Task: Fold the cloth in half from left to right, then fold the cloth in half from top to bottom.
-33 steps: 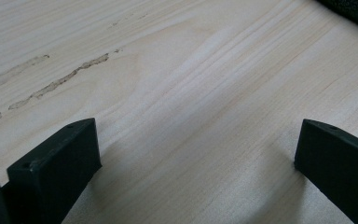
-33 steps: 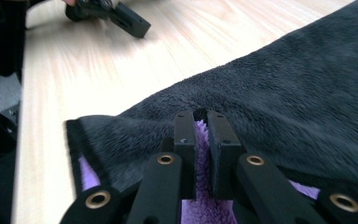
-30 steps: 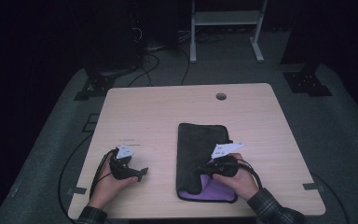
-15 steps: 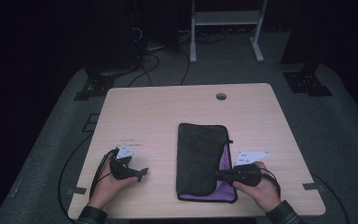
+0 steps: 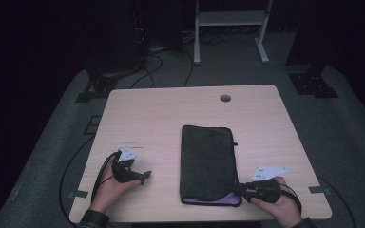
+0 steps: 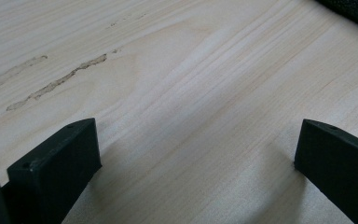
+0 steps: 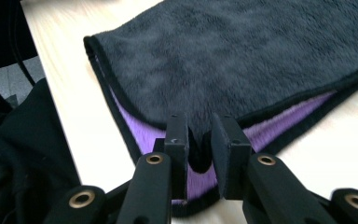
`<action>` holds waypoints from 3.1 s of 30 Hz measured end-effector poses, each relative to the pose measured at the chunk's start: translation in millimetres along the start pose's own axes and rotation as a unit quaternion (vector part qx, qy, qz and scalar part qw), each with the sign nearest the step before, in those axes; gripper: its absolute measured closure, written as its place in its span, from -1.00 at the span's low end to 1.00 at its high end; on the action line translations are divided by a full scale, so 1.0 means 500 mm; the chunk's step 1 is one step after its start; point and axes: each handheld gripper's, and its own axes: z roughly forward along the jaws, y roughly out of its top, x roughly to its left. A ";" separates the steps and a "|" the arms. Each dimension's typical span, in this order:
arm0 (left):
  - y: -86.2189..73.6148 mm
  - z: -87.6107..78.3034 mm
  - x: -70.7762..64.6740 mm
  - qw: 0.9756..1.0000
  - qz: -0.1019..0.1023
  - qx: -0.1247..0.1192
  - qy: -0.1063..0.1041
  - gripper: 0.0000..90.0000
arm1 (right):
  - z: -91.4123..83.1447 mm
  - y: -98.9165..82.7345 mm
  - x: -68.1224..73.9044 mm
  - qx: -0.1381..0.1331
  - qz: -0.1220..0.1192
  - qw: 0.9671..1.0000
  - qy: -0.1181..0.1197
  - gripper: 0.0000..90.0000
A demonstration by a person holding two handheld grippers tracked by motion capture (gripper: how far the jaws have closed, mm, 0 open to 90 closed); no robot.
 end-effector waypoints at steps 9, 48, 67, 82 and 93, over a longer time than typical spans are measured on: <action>0.000 0.000 0.000 1.000 0.000 0.000 0.000 -1.00 | -0.049 -0.034 -0.024 -0.023 0.016 0.999 -0.044 0.35; 0.217 0.116 -0.015 0.996 0.021 -0.060 -0.066 -0.06 | 0.075 0.151 -0.254 -0.046 0.008 0.994 -0.100 -0.10; 0.295 0.265 -0.033 0.995 0.014 -0.027 -0.090 -0.10 | 0.181 0.194 -0.307 0.000 -0.001 0.997 -0.077 -0.11; 0.292 0.274 -0.016 0.996 -0.005 -0.024 -0.091 0.79 | 0.194 0.185 -0.315 0.016 0.008 0.997 -0.071 0.34; 0.314 0.255 -0.007 0.995 -0.027 -0.044 -0.085 0.92 | 0.185 0.207 -0.299 0.009 0.000 0.997 -0.082 0.76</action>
